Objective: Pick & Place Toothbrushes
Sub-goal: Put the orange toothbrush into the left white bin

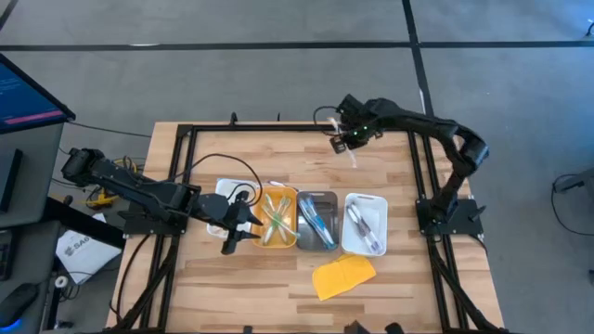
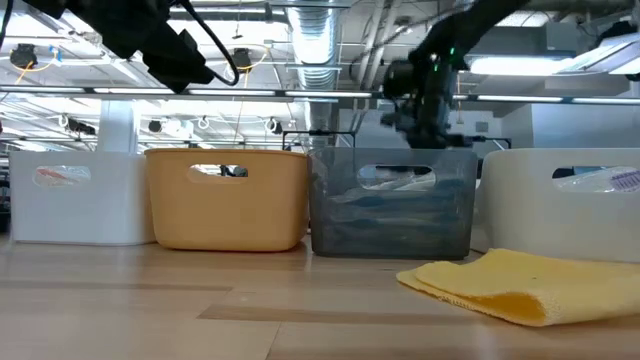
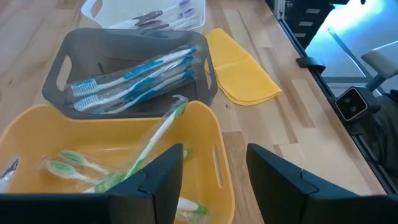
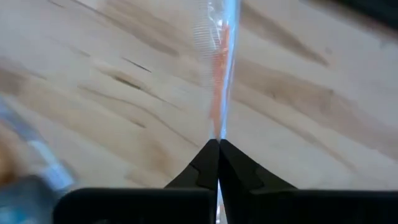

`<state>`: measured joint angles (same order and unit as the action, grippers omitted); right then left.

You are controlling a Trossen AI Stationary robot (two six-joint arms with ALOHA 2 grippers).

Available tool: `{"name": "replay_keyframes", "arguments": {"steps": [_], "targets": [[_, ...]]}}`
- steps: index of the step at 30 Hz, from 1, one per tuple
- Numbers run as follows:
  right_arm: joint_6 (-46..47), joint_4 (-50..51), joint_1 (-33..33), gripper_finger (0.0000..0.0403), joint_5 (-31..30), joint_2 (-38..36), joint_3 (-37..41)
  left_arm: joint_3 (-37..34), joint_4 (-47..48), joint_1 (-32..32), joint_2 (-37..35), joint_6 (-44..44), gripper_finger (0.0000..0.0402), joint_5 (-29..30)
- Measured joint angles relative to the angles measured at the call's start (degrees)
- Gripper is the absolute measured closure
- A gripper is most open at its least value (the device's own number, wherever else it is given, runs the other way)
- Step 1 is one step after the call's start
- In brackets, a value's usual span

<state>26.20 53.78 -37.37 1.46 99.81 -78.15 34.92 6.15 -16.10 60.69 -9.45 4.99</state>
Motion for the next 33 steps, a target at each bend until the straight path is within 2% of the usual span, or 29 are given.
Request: {"name": "replay_keyframes", "arguments": {"steps": [5,8,11,15,19,22,28,33], "targets": [[-1.27,-0.81,1.11,0.0402,-0.01,-7.23,-2.3,0.0,-0.07,0.09,0.0,0.1,0.0229,3.04],[-1.32,-3.22,2.36,0.0402,-0.03,-12.21,-2.31,-0.27,-1.62,0.09,0.09,1.51,0.0229,8.24],[-0.7,-5.74,4.77,0.0403,0.03,-16.91,-2.31,-5.14,-16.66,0.11,0.26,3.14,0.0229,13.84],[-0.68,-11.01,9.82,0.0403,0.04,-21.73,-2.31,-14.35,-44.17,0.78,0.33,7.91,0.0229,14.09],[-0.84,-16.53,15.87,0.0403,0.03,-24.26,-2.31,-20.09,-60.54,3.81,-0.75,9.37,0.0229,14.34],[-1.76,-21.75,21.17,0.0403,-0.01,-24.56,-1.87,-20.92,-63.5,6.66,-2.12,7.2,0.0229,10.99],[-6.37,-33.64,31.93,0.0403,-1.33,-24.39,1.36,-19.77,-63.1,11.73,-2.58,-0.1,0.0229,-3.79],[-10.17,-48.32,39.21,0.0403,-1.75,-24.37,8.01,-15.73,-61.09,17.86,-2.57,-6.13,0.0229,-13.67]]}}
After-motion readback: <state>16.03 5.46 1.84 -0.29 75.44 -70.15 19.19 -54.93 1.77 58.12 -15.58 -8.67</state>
